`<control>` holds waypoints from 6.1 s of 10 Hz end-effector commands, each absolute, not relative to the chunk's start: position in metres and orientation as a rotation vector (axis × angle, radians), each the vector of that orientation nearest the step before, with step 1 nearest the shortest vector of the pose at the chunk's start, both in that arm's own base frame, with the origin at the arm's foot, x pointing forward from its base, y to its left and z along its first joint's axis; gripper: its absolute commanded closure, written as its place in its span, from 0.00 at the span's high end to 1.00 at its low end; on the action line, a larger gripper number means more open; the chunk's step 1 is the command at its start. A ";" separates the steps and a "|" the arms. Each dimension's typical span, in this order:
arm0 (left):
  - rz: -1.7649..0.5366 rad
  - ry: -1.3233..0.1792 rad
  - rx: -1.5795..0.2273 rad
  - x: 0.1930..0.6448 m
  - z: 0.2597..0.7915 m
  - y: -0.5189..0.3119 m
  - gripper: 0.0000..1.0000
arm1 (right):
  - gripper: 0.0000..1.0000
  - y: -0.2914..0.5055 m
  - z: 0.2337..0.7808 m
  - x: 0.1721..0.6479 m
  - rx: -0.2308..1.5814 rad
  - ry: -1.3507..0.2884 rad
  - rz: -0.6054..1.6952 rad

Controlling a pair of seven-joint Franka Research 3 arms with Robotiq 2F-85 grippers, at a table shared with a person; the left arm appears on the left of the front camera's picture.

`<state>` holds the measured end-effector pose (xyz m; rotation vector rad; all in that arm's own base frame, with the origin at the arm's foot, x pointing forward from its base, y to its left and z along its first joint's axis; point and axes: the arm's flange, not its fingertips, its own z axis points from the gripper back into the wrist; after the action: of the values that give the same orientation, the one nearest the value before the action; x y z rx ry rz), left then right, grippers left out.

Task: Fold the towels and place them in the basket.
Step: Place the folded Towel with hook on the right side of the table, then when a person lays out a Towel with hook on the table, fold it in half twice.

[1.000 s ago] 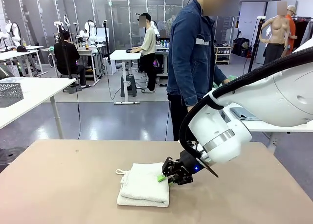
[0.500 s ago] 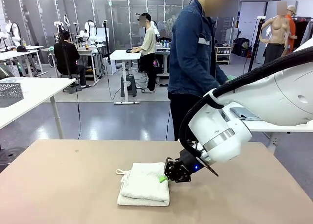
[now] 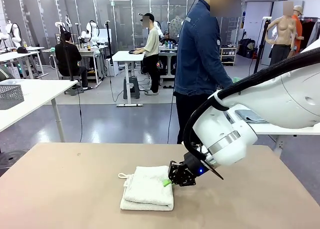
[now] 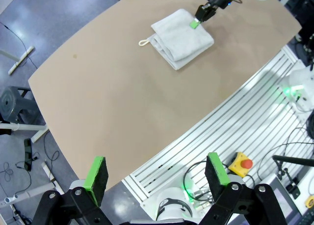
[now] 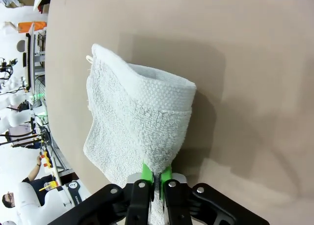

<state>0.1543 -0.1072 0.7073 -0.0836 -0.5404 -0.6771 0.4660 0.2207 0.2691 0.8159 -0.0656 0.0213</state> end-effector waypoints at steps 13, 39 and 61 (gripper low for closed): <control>-0.684 -0.547 -0.083 0.156 0.708 -0.108 1.00 | 0.07 -0.024 0.345 0.464 0.505 -0.110 0.070; -0.684 -0.547 -0.083 0.156 0.708 -0.108 1.00 | 0.95 -0.106 0.357 0.480 0.149 -0.089 -0.003; -0.684 -0.547 -0.083 0.156 0.708 -0.108 1.00 | 0.95 -0.030 0.668 0.244 0.159 -0.308 0.344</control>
<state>0.1546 -0.1072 0.7073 -0.0832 -0.5398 -0.6764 0.2438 -0.0284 0.6719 0.1260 -0.3032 0.3326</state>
